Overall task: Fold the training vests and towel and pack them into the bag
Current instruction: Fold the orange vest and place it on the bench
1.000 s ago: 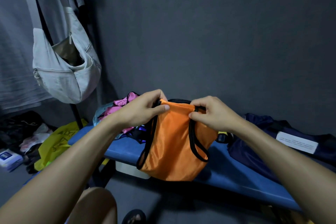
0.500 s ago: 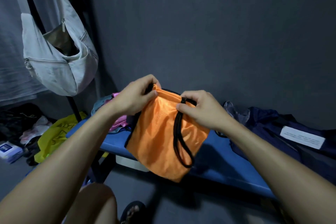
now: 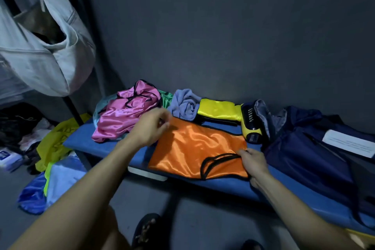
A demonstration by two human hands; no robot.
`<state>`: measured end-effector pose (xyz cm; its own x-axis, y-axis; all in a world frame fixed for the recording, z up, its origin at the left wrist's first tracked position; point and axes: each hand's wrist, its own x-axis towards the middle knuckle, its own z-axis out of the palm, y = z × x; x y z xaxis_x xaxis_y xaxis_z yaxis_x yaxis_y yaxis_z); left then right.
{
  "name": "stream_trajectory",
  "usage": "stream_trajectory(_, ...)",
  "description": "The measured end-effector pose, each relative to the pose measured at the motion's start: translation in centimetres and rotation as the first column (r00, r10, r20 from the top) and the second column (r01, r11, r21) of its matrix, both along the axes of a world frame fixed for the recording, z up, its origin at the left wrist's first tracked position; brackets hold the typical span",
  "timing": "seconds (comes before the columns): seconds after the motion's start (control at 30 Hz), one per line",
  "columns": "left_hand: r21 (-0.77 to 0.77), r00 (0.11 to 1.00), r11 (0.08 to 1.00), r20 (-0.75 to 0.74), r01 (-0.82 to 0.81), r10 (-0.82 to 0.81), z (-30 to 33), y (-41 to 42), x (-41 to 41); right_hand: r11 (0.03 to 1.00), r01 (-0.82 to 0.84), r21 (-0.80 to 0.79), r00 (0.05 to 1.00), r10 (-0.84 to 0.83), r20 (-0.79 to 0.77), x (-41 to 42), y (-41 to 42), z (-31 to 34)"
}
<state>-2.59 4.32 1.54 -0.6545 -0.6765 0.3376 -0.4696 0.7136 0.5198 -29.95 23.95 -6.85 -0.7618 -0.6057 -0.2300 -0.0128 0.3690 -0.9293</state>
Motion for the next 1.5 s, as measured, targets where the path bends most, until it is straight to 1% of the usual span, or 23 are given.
stream_trajectory(0.1, 0.192, 0.99, 0.981, 0.143, -0.021, -0.007, -1.9, 1.5, 3.1, 0.999, -0.021, -0.03, 0.999, 0.022, 0.031, -0.5, -0.1, 0.4)
stream_trajectory(0.17, 0.258, 0.962, 0.966, 0.267, -0.006, -0.065, -2.6, 2.4, 4.6, 0.999, -0.032, -0.032, 0.998, 0.034, 0.051, -0.7, -0.1, 0.4)
stream_trajectory(0.23, 0.233, 0.897, 0.972, 0.433, -0.023, -0.082, -3.6, 3.3, 5.7, 0.999, -0.043, -0.013, 0.996, 0.044, 0.071, -0.9, 0.0, -0.2)
stream_trajectory(0.3, 0.094, 0.812, 0.994, 0.583, -0.056, -0.009, -5.1, 4.1, 6.0, 0.999, -0.038, -0.002, 0.996, 0.038, 0.087, -1.2, 0.0, -0.3)
stream_trajectory(0.33, 0.004, 0.789, 0.999, 0.613, -0.051, 0.038, -5.8, 4.6, 5.8, 0.999, -0.037, -0.002, 0.995, 0.037, 0.091, -1.3, -0.1, -0.3)
stream_trajectory(0.4, -0.142, 0.81, 0.989, 0.576, -0.032, 0.108, -6.8, 5.4, 5.4, 0.999, -0.036, 0.008, 0.995, 0.035, 0.091, -1.3, -0.2, -0.2)
stream_trajectory(0.43, -0.177, 0.834, 0.984, 0.539, -0.027, 0.12, -7.1, 5.5, 5.4, 0.999, -0.033, 0.011, 0.996, 0.032, 0.089, -1.2, -0.1, -0.1)
stream_trajectory(0.57, -0.246, 0.912, 0.969, 0.388, -0.035, 0.131, -6.4, 5.7, 6.0, 0.999, -0.02, 0.026, 0.998, 0.018, 0.061, -1.7, 0.3, -0.1)
stream_trajectory(0.63, -0.313, 0.922, 0.948, 0.345, -0.062, 0.174, -6.0, 5.9, 6.4, 0.999, -0.026, 0.043, 0.999, 0.025, 0.042, -2.0, 0.5, -0.6)
stream_trajectory(0.67, -0.353, 0.921, 0.935, 0.35, -0.038, 0.169, -5.9, 6.0, 6.6, 0.998, -0.028, 0.048, 0.999, 0.026, 0.034, -2.2, 0.5, -0.8)
stream_trajectory(0.73, -0.419, 0.899, 0.903, 0.426, 0.092, 0.106, -6.3, 6.2, 7.0, 0.998, -0.036, 0.048, 0.999, 0.035, 0.014, -2.3, 0.7, -1.0)
stream_trajectory(0.8, -0.453, 0.867, 0.874, 0.492, 0.177, 0.08, -7.1, 6.4, 7.1, 0.997, -0.05, 0.052, 0.999, 0.05, 0.007, -2.2, 0.9, -0.9)
stream_trajectory(0.93, -0.503, 0.869, 0.836, 0.49, 0.221, 0.064, -7.7, 6.5, 6.7, 0.999, -0.014, 0.051, 0.998, 0.017, -0.067, -1.3, 1.1, -0.4)
stream_trajectory(1.03, -0.498, 0.909, 0.831, 0.417, 0.247, -0.02, -8.3, 6.2, 6.9, 0.999, 0.041, 0.03, 0.983, -0.035, -0.179, 0.0, 1.7, 0.4)
stream_trajectory(1.1, -0.465, 0.94, 0.849, 0.327, 0.252, -0.1, -8.1, 5.7, 7.1, 1.0, 0.019, -0.017, 0.969, -0.023, -0.247, 0.5, 2.0, 0.9)
stream_trajectory(1.17, -0.373, 0.96, 0.893, 0.21, 0.252, -0.183, -7.0, 5.6, 7.2, 0.997, -0.014, -0.08, 0.967, -0.006, -0.255, 0.6, 2.3, 1.4)
stream_trajectory(1.23, -0.229, 0.974, 0.946, 0.061, 0.228, -0.22, -5.3, 5.7, 7.2, 0.991, -0.044, -0.126, 0.979, 0.018, -0.203, 0.5, 2.5, 2.4)
stream_trajectory(1.27, -0.162, 0.977, 0.965, -0.019, 0.206, -0.212, -4.3, 5.7, 7.2, 0.986, -0.067, -0.153, 0.99, 0.046, -0.133, 0.3, 2.6, 3.1)
stream_trajectory(1.33, 0.004, 0.967, 0.982, -0.176, 0.189, -0.185, -1.6, 5.7, 6.8, 0.969, -0.135, -0.209, 0.981, 0.161, 0.113, -0.1, 3.1, 4.6)
stream_trajectory(1.37, 0.105, 0.952, 0.972, -0.248, 0.21, -0.178, -0.1, 5.7, 6.7, 0.954, -0.176, -0.244, 0.941, 0.236, 0.242, -0.2, 3.5, 5.6)
stream_trajectory(1.4, 0.173, 0.935, 0.958, -0.314, 0.229, -0.167, 1.5, 5.6, 6.6, 0.938, -0.2, -0.285, 0.891, 0.295, 0.346, -0.5, 4.0, 6.5)
stream_trajectory(1.43, 0.193, 0.917, 0.954, -0.371, 0.23, -0.146, 3.0, 5.5, 6.4, 0.919, -0.203, -0.339, 0.831, 0.345, 0.437, -0.8, 4.7, 7.4)
stream_trajectory(1.5, 0.2, 0.881, 0.957, -0.463, 0.211, -0.098, 6.0, 5.3, 5.8, 0.858, -0.239, -0.456, 0.704, 0.476, 0.527, -1.5, 6.2, 8.8)
